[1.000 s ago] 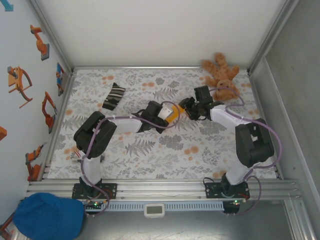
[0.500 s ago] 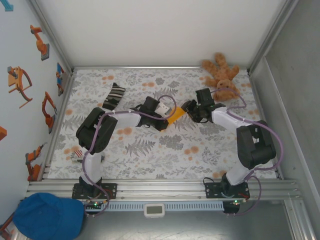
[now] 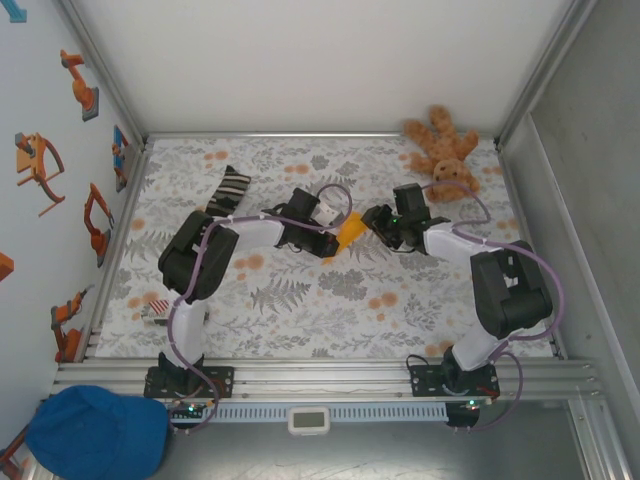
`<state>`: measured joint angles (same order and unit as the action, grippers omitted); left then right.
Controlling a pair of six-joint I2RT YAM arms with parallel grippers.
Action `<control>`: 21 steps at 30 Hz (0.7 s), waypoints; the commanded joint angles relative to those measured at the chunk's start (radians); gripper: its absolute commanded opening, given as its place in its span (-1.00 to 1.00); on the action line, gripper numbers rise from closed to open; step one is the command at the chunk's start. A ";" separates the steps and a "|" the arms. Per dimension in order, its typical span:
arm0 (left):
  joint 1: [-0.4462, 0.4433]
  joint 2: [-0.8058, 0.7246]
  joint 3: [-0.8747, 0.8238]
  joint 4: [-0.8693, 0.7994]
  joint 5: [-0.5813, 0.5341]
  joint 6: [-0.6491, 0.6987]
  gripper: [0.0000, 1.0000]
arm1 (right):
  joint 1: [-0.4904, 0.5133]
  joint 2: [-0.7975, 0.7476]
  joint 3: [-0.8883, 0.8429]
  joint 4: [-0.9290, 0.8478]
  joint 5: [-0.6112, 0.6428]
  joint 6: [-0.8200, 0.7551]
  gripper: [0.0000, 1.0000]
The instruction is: Fold a paper plane with a square sheet of paper (pick it up from the middle)
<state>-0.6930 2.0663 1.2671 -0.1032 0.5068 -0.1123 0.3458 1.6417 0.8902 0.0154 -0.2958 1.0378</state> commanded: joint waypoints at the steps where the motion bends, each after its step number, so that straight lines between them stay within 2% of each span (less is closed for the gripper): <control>1: 0.008 0.024 0.024 -0.048 0.043 -0.026 -0.94 | -0.010 -0.031 -0.029 0.093 -0.019 -0.033 -0.05; 12: 0.015 0.048 0.041 -0.077 0.059 -0.050 -0.93 | -0.012 -0.004 -0.074 0.212 -0.097 -0.067 -0.12; 21: 0.026 0.085 0.073 -0.136 0.080 -0.084 -0.92 | -0.009 0.049 -0.146 0.432 -0.210 -0.064 -0.23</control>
<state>-0.6739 2.1143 1.3270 -0.1722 0.5770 -0.1722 0.3405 1.6680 0.7658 0.3283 -0.4469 0.9848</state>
